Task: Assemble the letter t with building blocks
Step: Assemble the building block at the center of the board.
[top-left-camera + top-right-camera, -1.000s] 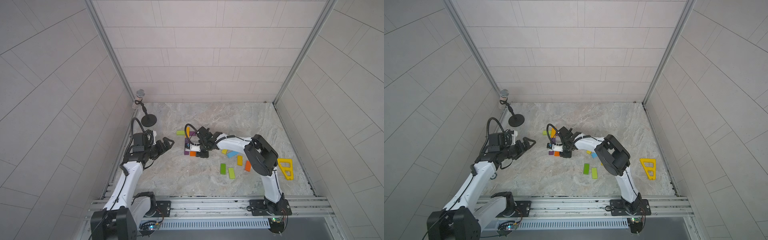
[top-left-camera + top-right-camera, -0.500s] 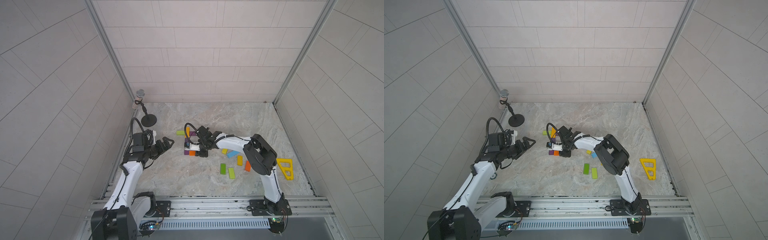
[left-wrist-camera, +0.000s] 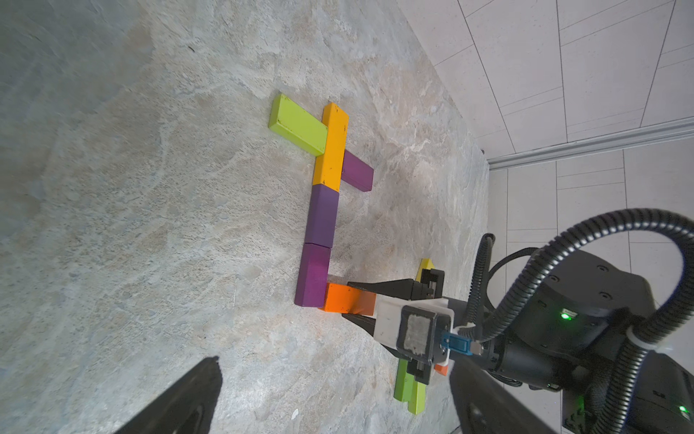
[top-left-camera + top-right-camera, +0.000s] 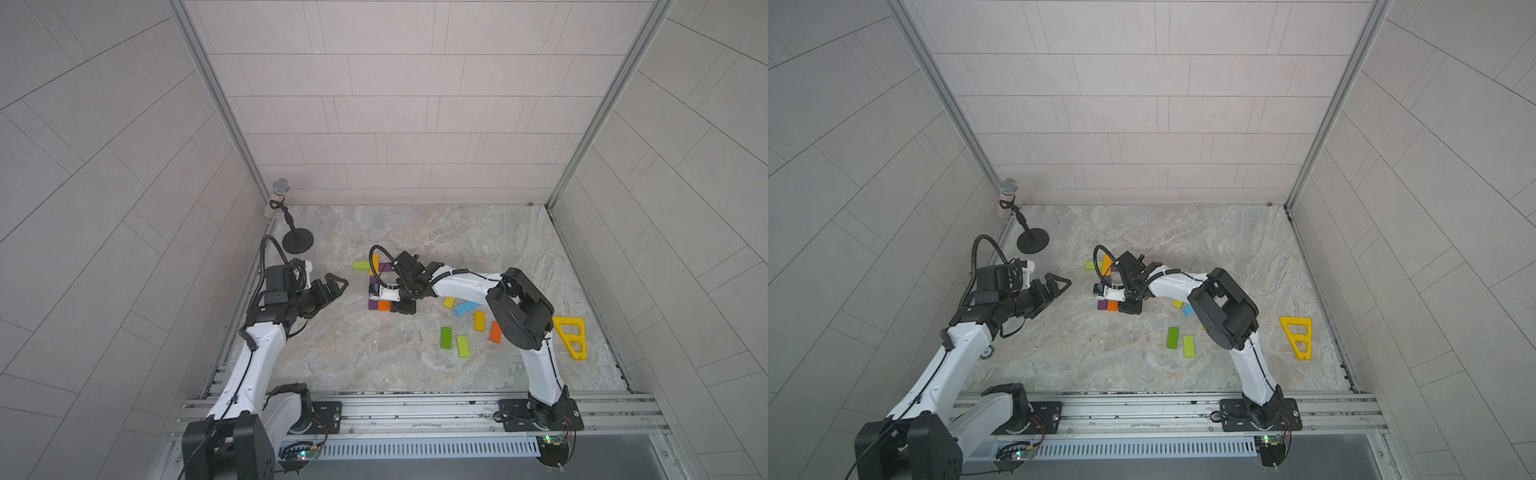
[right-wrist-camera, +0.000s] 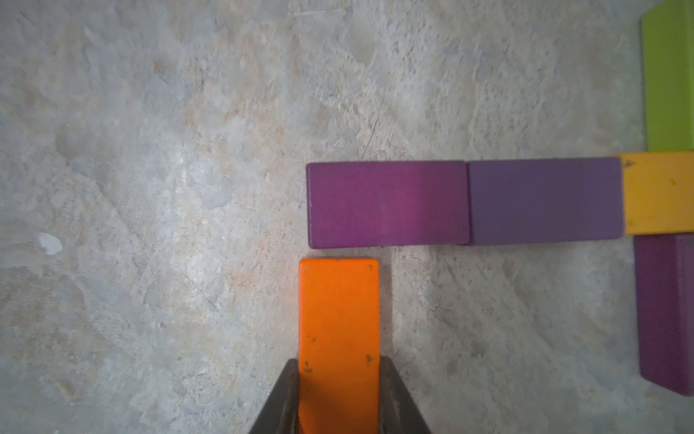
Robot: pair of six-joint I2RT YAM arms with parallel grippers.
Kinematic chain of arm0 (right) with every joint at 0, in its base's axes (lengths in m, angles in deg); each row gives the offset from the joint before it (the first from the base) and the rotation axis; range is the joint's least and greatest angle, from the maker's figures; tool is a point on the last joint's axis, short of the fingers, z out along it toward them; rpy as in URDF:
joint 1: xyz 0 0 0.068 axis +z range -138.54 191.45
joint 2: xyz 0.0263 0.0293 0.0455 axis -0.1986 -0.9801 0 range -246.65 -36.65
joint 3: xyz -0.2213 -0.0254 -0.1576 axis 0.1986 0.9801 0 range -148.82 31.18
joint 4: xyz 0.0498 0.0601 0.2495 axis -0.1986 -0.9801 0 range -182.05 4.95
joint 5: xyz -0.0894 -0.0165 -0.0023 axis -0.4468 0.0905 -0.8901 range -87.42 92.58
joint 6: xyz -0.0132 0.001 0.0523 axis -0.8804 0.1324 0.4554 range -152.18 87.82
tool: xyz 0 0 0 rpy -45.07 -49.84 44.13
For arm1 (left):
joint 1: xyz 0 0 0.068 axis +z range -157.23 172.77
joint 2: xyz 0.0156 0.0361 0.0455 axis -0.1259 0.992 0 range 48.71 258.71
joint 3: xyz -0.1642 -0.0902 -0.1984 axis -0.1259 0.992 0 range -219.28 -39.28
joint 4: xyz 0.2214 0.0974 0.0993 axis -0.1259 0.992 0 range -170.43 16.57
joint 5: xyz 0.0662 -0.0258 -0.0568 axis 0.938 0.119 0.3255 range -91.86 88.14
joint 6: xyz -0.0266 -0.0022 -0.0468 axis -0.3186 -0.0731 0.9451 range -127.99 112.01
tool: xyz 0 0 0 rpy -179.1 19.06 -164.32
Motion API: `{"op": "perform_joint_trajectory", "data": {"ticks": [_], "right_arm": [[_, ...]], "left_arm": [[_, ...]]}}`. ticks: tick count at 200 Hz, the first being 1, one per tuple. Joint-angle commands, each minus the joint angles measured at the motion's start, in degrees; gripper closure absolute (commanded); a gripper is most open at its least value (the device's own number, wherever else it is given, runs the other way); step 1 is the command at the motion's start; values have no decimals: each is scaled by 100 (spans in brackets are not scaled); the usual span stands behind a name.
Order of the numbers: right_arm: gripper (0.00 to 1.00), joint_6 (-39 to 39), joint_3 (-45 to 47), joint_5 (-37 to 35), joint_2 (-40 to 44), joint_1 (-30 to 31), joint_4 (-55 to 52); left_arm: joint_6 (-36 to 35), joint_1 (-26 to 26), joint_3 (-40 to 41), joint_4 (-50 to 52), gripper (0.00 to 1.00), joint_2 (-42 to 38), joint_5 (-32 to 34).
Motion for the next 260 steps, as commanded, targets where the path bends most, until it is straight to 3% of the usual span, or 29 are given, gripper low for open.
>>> {"op": "perform_joint_trajectory", "data": {"ticks": [1, 103, 260], "right_arm": [[83, -42, -109, -5, -172, -40, -79], [69, -50, -96, -52, -182, -51, -79], [71, -8, -51, 309, -135, -51, -88]], "left_arm": [[22, 30, 76, -163, 0, 19, -64], [66, 27, 98, -234, 0, 47, -111], [75, 40, 109, -252, 0, 43, -114]]}}
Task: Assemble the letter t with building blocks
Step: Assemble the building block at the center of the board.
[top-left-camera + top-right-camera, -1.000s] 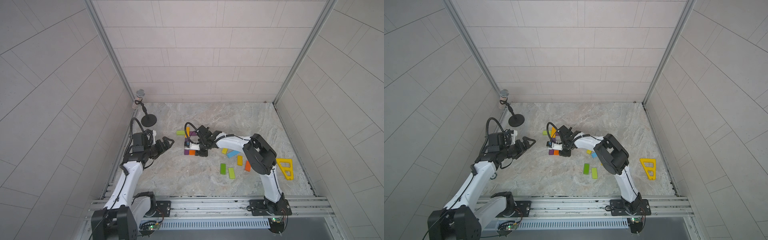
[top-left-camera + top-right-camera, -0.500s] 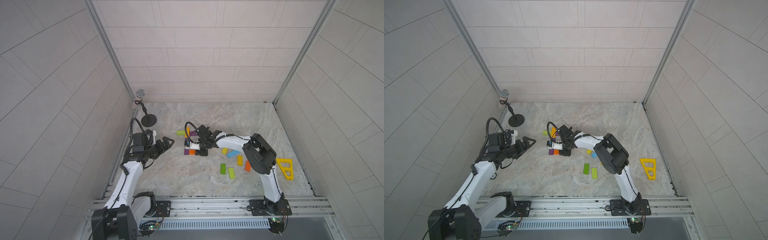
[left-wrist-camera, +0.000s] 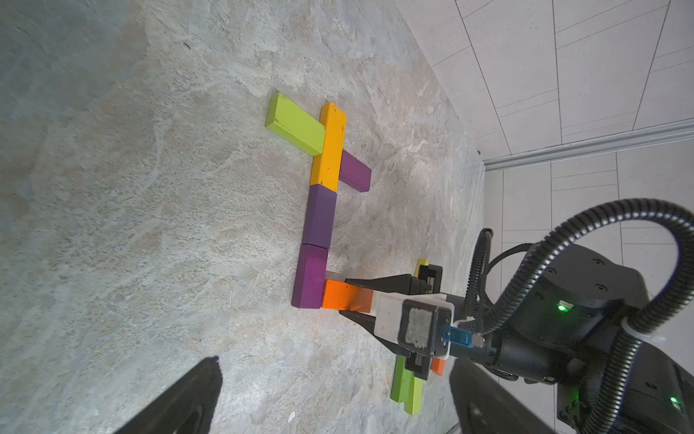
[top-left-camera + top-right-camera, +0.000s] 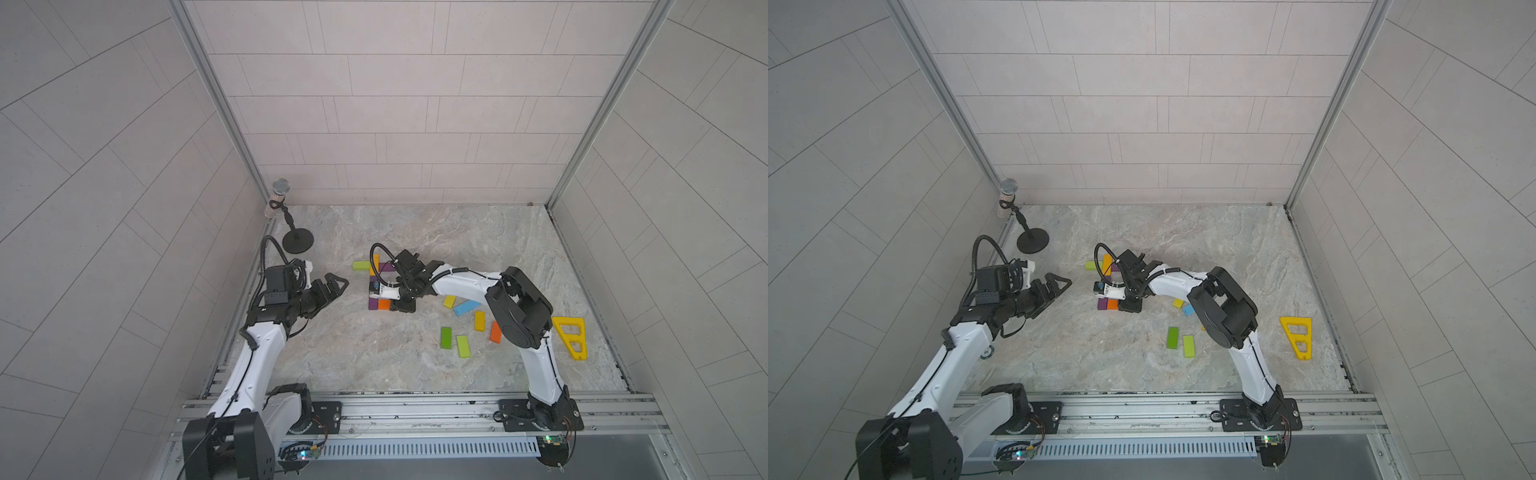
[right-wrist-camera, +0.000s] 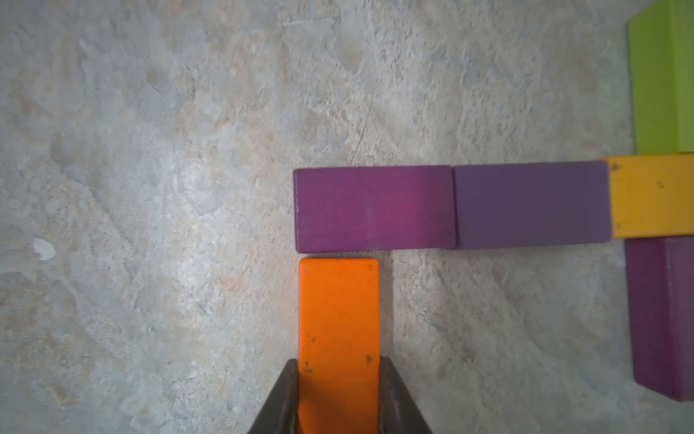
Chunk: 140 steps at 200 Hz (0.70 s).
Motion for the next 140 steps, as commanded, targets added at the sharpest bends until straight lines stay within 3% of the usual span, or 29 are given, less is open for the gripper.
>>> {"op": "perform_joint_trajectory", "data": {"ticks": [1, 140], "right_arm": [[71, -7, 36, 169, -72, -9, -92], [70, -33, -74, 129, -159, -2, -187]], "left_arm": [[-8, 39, 58, -125, 0, 6, -50], [1, 38, 61, -134, 0, 3, -49]]}}
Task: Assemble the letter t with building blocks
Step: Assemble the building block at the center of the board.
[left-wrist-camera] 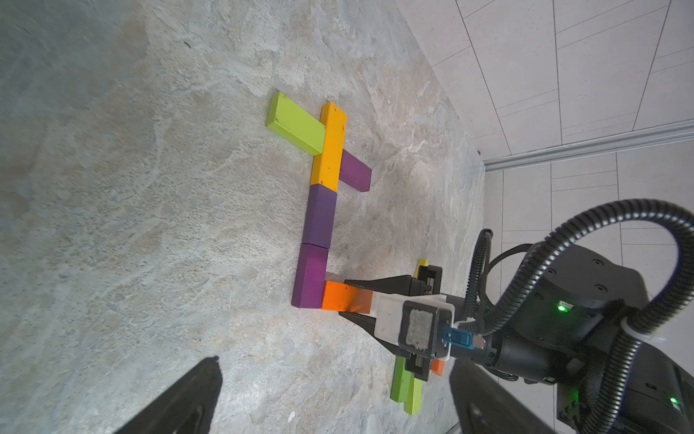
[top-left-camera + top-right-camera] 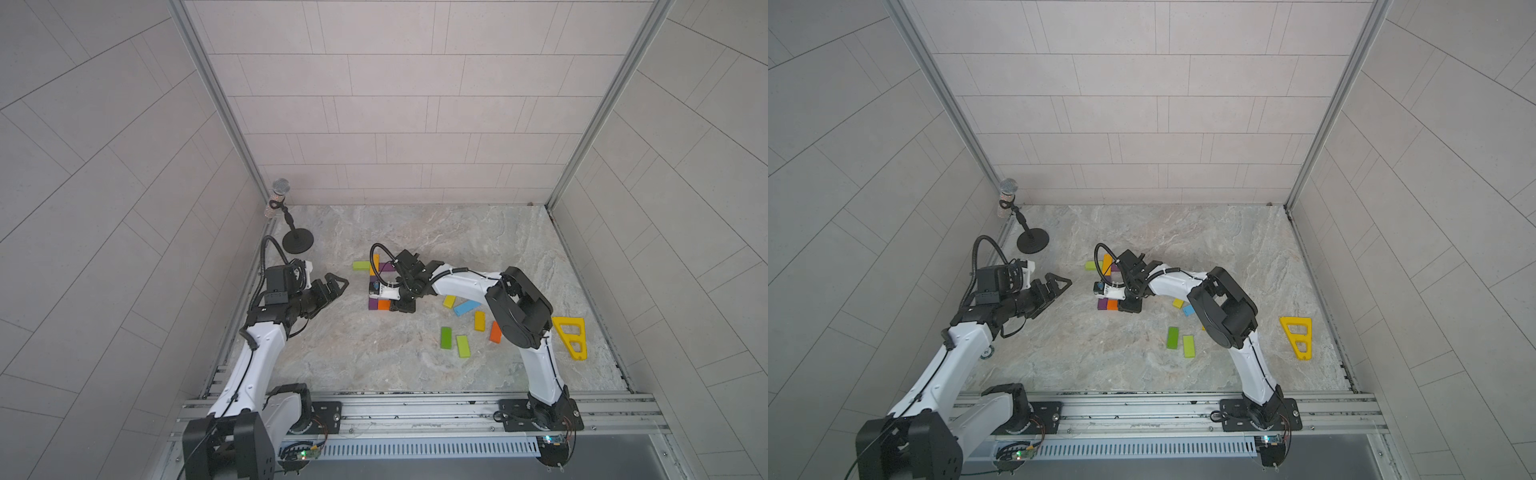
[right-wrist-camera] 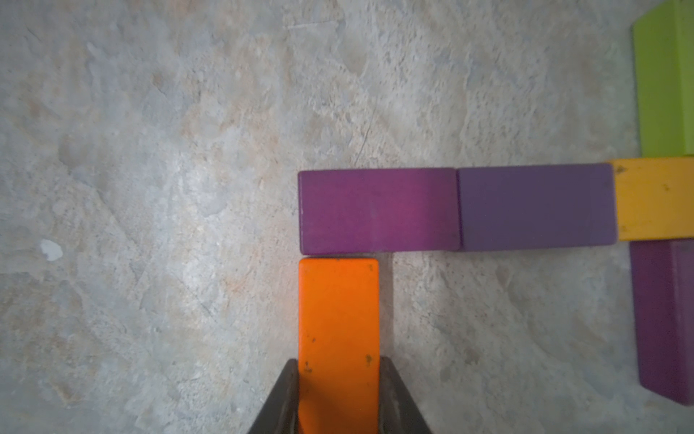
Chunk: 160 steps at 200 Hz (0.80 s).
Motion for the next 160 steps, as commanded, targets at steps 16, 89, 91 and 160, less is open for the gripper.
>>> {"op": "perform_joint_trajectory", "data": {"ticks": [16, 89, 91, 160], "right_arm": [[70, -33, -118, 99, -183, 7, -213], [64, -30, -149, 30, -210, 13, -232], [64, -25, -149, 29, -210, 17, -233], [44, -22, -90, 13, -175, 12, -168]], "left_arm": [[-4, 38, 57, -131, 0, 16, -51], [5, 33, 57, -151, 0, 27, -67], [3, 38, 57, -151, 0, 30, -64], [14, 35, 66, -169, 0, 36, -79]]}}
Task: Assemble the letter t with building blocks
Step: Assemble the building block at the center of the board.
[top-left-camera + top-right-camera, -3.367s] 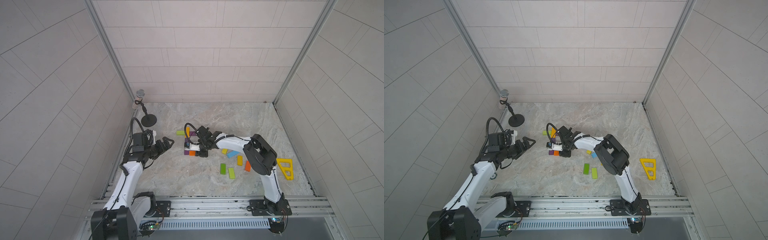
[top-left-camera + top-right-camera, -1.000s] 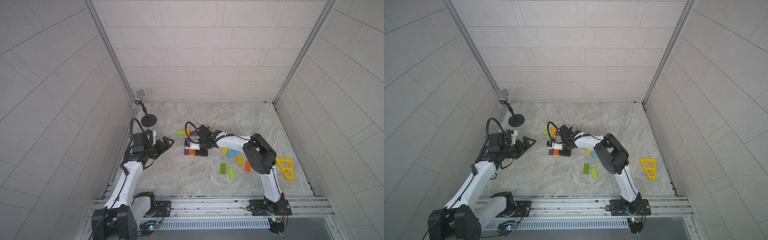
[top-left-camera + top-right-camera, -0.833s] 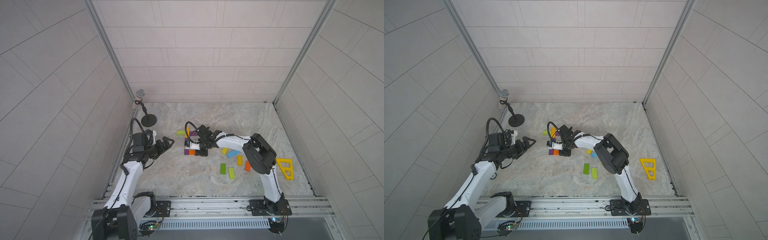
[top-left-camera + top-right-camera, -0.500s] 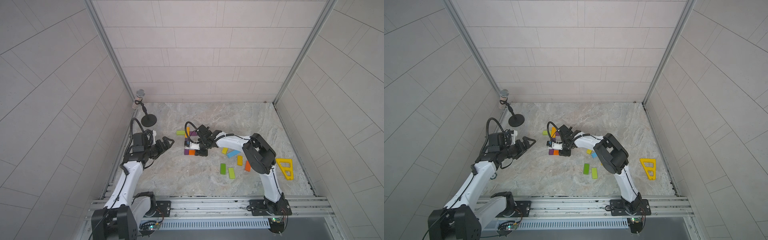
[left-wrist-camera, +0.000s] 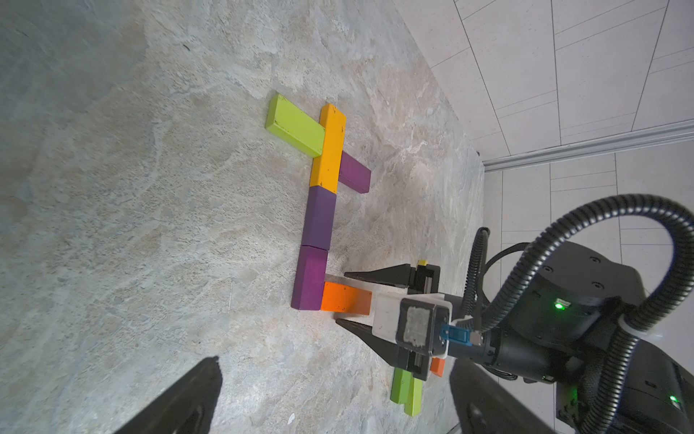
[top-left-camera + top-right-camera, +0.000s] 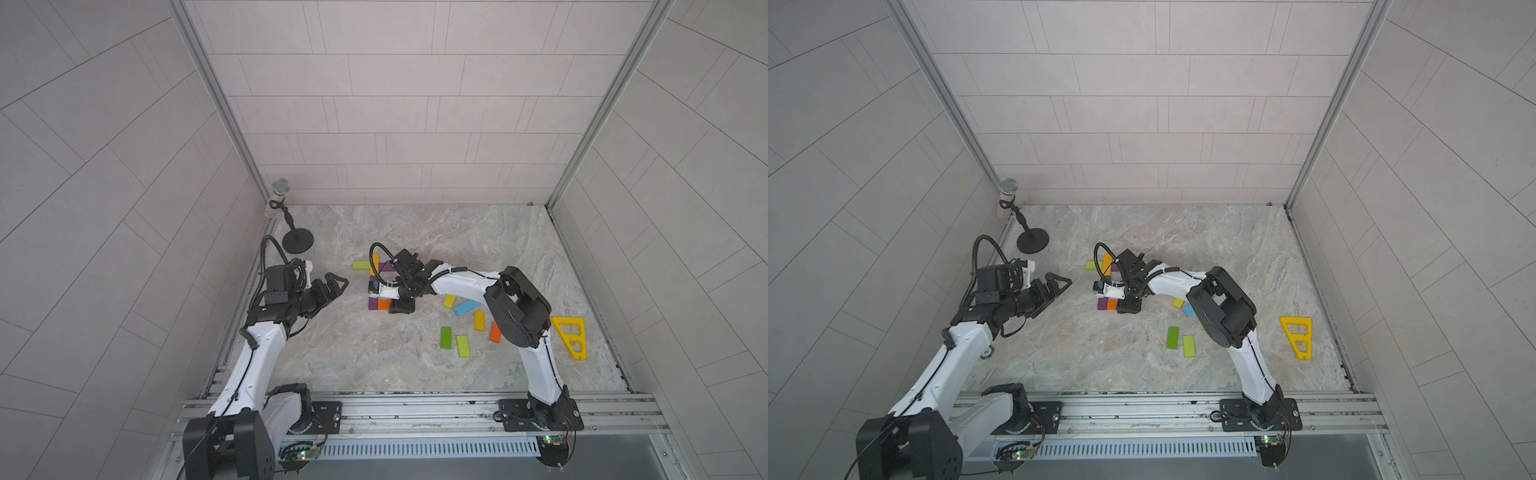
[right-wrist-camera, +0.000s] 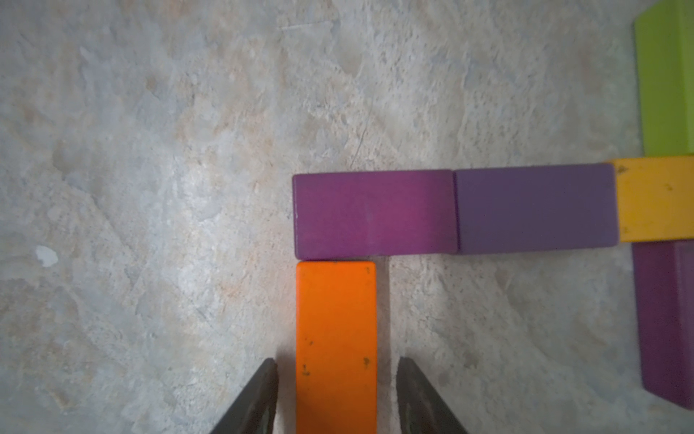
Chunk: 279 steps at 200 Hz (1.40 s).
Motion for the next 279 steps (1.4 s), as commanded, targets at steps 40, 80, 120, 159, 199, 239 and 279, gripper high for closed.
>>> {"op": "perform_joint_trajectory", "data": {"ticks": [40, 80, 120, 159, 199, 239, 279], "right_arm": [[37, -50, 126, 22, -24, 12, 14], [30, -36, 193, -19, 64, 8, 63], [24, -33, 279, -19, 229, 10, 81], [21, 143, 571, 73, 868, 5, 136], [21, 1256, 1422, -739, 2039, 20, 1019], [21, 3529, 1984, -2650, 2698, 23, 969], [22, 5113, 2783, -3575, 2989, 173, 1235]], "left_arm": [[29, 38, 72, -151, 0, 42, -89], [60, 38, 85, -187, 0, 49, -121], [64, 40, 94, -204, 0, 62, -133], [82, 34, 109, -248, 0, 78, -173], [108, 32, 118, -305, 0, 163, -256], [104, 40, 103, -336, 0, 235, -214], [65, 39, 81, -318, 0, 245, -120]]}}
